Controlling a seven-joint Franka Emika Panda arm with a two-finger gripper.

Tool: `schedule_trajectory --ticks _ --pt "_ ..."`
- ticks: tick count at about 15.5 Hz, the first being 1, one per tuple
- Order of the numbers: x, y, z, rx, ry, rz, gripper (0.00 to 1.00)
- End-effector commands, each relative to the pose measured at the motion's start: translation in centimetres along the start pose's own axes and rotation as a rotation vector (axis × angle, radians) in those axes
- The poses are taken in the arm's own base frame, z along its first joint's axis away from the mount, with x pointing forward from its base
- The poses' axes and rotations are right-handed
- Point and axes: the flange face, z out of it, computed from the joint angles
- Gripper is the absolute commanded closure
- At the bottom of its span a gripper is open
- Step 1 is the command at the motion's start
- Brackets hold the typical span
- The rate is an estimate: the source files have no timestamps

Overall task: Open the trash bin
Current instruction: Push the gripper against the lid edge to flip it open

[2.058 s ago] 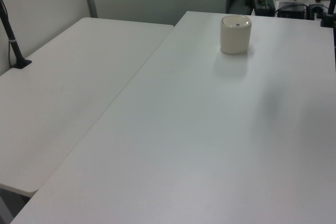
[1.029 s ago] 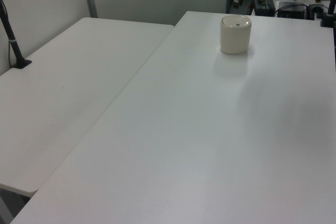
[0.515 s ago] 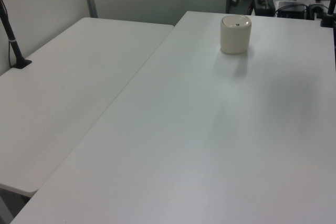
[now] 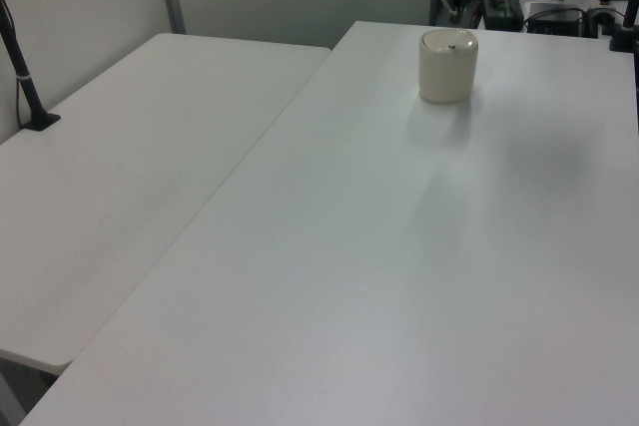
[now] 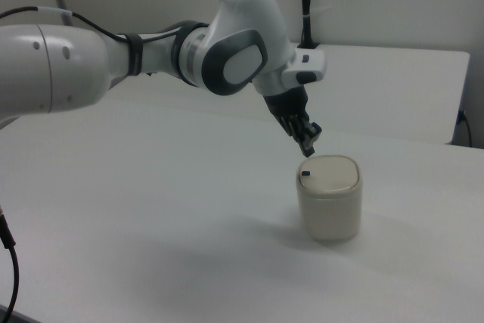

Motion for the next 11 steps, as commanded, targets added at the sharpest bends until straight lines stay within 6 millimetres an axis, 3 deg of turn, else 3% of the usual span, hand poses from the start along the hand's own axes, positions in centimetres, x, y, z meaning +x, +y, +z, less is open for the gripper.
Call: schedule_trajectory --ticks 1,11 --pt "-0.1 -0.1 2.6 -0.014 0.011 0.020 0.99" --pt "-1.2 -1.3 6.7 -0.045 -0.037 -0.018 0.99"
